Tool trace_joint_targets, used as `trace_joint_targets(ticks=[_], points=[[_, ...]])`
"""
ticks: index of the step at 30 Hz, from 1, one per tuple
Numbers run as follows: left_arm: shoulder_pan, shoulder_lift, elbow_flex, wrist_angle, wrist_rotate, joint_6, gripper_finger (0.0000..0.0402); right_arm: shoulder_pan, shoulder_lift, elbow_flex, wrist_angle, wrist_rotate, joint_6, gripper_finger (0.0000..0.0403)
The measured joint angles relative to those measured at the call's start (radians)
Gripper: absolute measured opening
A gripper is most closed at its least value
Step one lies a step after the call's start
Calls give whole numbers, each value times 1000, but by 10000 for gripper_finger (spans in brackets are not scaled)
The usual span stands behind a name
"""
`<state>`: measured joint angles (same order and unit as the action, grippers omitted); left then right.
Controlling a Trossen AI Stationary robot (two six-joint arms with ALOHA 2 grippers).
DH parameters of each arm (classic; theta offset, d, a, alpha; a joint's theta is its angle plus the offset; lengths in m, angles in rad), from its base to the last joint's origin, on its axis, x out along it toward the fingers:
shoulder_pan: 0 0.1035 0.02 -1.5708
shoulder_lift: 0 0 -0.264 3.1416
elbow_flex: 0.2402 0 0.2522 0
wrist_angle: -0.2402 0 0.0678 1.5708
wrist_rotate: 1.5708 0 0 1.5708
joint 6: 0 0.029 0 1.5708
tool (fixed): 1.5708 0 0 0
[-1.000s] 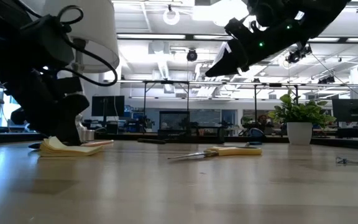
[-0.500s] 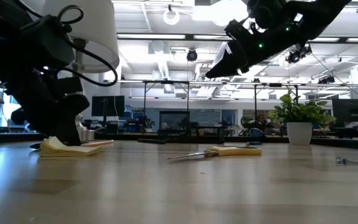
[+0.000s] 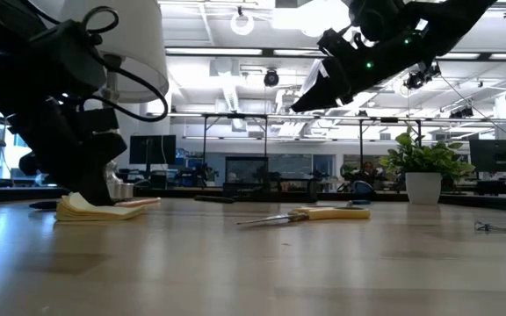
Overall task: Pick and place office supplies into organizer
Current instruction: Put the bottom pen into the desk organizer
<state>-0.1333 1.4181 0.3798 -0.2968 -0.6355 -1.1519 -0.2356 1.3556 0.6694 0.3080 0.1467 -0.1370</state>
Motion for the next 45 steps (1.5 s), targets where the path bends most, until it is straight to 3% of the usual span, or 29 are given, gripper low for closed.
trace_joint_targets(ticks=[4,11,15,28,32,39,45], points=[[-1,0,1,-8,-9,25,11,0,0,1,-31,0,9,71],[1,-1,-1,-6,-24,93,33,0,0,1,-58,-9,63,71],[2,-35,-5,16,-34,169,19,0,0,1,-57,-14,70,71],[2,-299,-5,112,-76,449,15,0,0,1,-79,-29,69,71],[2,-416,-4,200,-79,615,11,0,1,1,-41,-120,64,71],[2,-565,-2,370,-67,837,22,1,8,1,197,-428,-4,71],[2,-597,-2,518,-53,963,12,1,44,1,391,-497,-26,71]])
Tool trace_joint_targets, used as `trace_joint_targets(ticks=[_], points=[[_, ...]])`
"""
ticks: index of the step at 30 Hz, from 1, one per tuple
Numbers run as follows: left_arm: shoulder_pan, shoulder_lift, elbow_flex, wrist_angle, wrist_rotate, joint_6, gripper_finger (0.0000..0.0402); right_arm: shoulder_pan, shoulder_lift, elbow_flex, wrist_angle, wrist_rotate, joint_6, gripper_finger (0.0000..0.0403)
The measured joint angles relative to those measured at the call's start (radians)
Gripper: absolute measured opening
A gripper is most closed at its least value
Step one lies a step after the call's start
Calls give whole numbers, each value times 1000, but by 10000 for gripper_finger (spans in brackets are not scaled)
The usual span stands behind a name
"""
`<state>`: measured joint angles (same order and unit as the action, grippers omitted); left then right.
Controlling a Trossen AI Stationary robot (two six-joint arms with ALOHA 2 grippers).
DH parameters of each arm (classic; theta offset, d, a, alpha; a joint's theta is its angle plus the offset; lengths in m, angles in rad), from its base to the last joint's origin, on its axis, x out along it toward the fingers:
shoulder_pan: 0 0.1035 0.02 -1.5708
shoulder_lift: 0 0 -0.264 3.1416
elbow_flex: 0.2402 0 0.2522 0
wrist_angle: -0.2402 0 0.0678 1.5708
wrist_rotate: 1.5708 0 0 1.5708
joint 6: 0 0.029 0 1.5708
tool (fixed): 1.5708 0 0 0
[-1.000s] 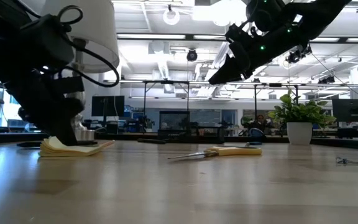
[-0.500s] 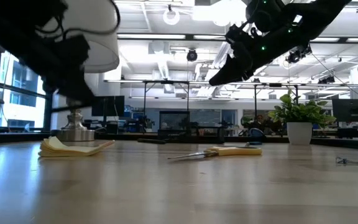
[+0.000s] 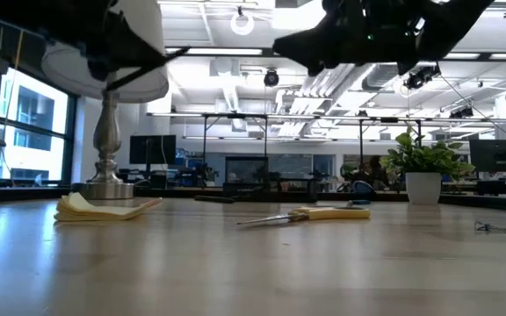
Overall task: Pick and place office supplies into organizer
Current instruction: Put the bottom pen into the desk organizer
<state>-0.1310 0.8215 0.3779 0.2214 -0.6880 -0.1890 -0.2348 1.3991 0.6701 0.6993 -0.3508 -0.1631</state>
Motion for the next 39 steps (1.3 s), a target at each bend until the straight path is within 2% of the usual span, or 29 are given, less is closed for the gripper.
trace_joint_targets(ticks=[4,9,14,17,24,27,31,39], points=[[0,18,1,160,-1,103,17,0,58,5,147,-4,6,71],[0,103,1,332,-1,167,20,0,160,69,268,-87,42,71],[0,203,1,408,-1,174,20,11,263,173,292,-170,50,72],[0,255,1,453,-1,166,20,19,316,234,290,-195,50,88],[0,291,1,475,0,166,21,19,351,316,220,-212,51,183],[0,290,1,474,0,166,21,19,351,334,218,-200,51,212],[0,290,1,475,45,157,21,19,351,347,214,-172,28,224],[0,290,1,493,80,156,21,21,374,350,218,-190,-3,216]])
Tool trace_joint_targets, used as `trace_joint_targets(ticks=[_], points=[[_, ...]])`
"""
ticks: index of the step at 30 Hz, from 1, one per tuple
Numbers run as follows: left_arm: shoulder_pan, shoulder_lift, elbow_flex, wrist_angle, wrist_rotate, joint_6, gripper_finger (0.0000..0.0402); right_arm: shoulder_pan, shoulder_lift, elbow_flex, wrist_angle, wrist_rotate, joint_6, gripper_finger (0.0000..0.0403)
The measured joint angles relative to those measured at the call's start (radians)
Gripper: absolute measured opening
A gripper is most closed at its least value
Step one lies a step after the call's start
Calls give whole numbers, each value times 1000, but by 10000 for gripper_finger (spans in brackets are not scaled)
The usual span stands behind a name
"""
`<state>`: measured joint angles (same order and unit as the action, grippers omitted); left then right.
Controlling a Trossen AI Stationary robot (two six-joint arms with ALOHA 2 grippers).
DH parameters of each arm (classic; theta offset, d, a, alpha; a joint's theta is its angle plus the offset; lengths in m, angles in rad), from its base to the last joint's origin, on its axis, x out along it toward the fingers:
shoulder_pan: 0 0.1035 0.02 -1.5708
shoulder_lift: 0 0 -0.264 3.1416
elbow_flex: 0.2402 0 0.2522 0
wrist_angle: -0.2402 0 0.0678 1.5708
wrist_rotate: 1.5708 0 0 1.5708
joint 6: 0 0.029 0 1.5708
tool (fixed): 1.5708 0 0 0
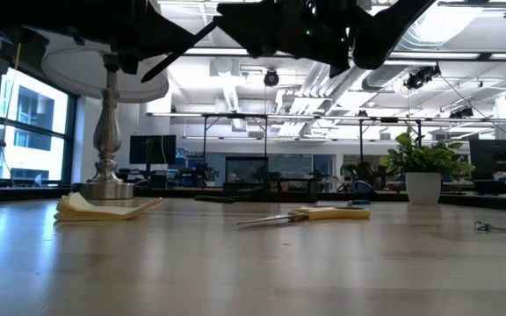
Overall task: Pick and place office supplies into organizer
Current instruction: Put the bottom pen into the desk organizer
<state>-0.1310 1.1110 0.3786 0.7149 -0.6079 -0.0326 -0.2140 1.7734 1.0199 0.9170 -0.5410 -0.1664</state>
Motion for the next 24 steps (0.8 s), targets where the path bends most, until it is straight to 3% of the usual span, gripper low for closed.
trace_joint_targets(ticks=[10,24], points=[[0,0,0,18,43,6,21,25,49,0,53,-9,-36,210],[-1,0,0,19,51,6,21,57,51,0,71,17,-71,146]])
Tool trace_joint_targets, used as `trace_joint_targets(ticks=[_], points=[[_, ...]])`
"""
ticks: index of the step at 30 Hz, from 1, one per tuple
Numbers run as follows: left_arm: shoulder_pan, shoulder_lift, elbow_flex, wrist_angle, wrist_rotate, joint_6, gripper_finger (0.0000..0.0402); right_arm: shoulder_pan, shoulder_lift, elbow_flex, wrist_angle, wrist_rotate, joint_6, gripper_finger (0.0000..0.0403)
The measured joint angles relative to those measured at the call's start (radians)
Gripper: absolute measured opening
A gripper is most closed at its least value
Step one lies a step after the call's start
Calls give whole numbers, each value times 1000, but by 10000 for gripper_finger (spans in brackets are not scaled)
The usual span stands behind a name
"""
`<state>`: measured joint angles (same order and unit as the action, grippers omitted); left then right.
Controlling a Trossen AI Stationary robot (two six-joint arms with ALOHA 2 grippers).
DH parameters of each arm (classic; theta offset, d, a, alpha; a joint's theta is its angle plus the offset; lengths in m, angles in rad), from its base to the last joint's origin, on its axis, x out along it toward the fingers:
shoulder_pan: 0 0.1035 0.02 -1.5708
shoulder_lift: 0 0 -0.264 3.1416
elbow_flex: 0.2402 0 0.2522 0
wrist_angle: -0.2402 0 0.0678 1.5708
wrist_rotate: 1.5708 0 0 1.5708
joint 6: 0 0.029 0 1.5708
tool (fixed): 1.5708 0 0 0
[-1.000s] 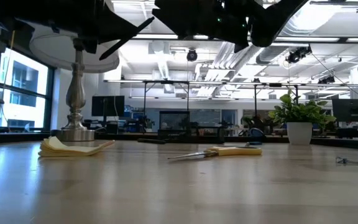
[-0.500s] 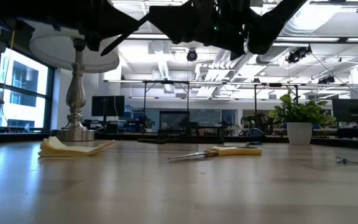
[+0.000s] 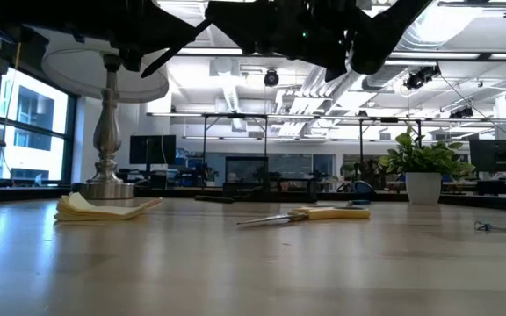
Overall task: Pick and place office supplies into organizer
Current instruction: Put the bottom pen into the desk organizer
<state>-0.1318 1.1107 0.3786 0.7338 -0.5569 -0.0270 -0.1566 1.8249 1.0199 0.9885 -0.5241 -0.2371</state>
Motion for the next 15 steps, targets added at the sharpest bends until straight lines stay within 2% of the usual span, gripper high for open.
trace_joint_targets(ticks=[6,15], points=[[0,0,0,0,3,0,21,0,43,15,26,0,19,129],[1,0,0,-15,12,1,21,0,92,65,22,-35,53,128]])
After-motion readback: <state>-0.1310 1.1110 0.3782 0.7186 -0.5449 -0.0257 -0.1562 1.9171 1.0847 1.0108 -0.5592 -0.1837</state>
